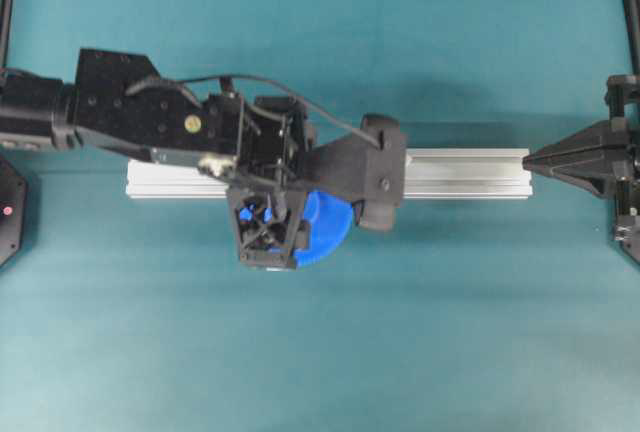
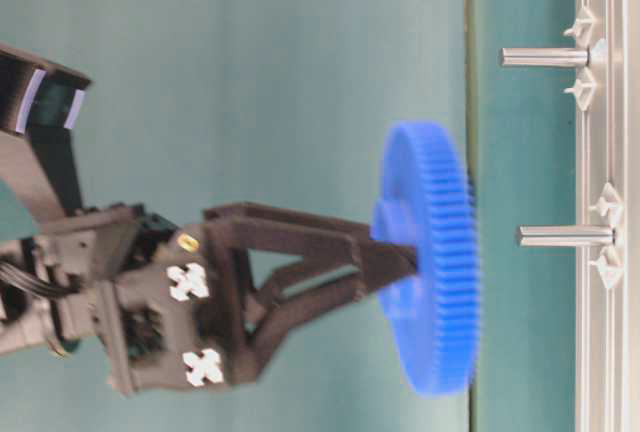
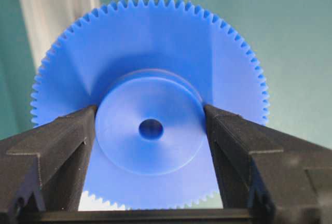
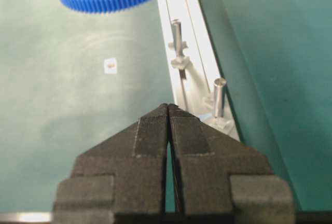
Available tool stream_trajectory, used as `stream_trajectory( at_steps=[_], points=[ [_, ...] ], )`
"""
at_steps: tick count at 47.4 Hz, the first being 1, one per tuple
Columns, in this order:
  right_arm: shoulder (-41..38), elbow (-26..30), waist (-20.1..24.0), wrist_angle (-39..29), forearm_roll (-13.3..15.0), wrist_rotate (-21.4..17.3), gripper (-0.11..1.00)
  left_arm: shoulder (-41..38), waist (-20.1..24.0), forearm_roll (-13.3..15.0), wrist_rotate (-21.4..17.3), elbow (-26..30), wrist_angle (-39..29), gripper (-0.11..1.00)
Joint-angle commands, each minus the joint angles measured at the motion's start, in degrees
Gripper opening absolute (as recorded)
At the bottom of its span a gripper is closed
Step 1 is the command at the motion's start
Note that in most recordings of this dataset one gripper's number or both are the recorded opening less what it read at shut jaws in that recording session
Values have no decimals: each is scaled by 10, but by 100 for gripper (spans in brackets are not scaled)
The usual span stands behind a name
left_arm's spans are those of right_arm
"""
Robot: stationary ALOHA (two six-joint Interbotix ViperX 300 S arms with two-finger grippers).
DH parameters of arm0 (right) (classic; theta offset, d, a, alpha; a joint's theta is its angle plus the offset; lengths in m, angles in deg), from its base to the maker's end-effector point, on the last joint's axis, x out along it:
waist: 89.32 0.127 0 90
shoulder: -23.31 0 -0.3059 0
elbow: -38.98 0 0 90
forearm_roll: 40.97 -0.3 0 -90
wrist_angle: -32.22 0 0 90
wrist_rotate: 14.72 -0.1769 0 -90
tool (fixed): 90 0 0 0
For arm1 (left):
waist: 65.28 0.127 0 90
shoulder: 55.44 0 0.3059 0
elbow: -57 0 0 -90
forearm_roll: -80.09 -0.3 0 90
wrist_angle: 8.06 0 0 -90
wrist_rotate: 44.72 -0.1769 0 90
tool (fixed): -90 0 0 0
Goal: Find the location of the shaft and insert the large gear.
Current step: 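Lift the blue gear with the left gripper and tilt it upright, then carry the gear over the right-hand metal shaft on the rail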
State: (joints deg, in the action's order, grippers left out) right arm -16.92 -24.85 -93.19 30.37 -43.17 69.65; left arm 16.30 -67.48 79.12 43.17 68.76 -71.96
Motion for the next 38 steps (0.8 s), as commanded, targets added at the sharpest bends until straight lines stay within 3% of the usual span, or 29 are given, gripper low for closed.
stream_trajectory(
  at_steps=[1,21,38],
  points=[
    [-4,10,-1,3,1,-6,-1,20,4,-2,-1,25,0,70],
    [-3,10,-1,3,1,-6,-1,18,9,-2,-3,28,0,70],
    [-2,10,-1,3,1,-6,-1,-33,29,-3,-62,76,0,70]
  ],
)
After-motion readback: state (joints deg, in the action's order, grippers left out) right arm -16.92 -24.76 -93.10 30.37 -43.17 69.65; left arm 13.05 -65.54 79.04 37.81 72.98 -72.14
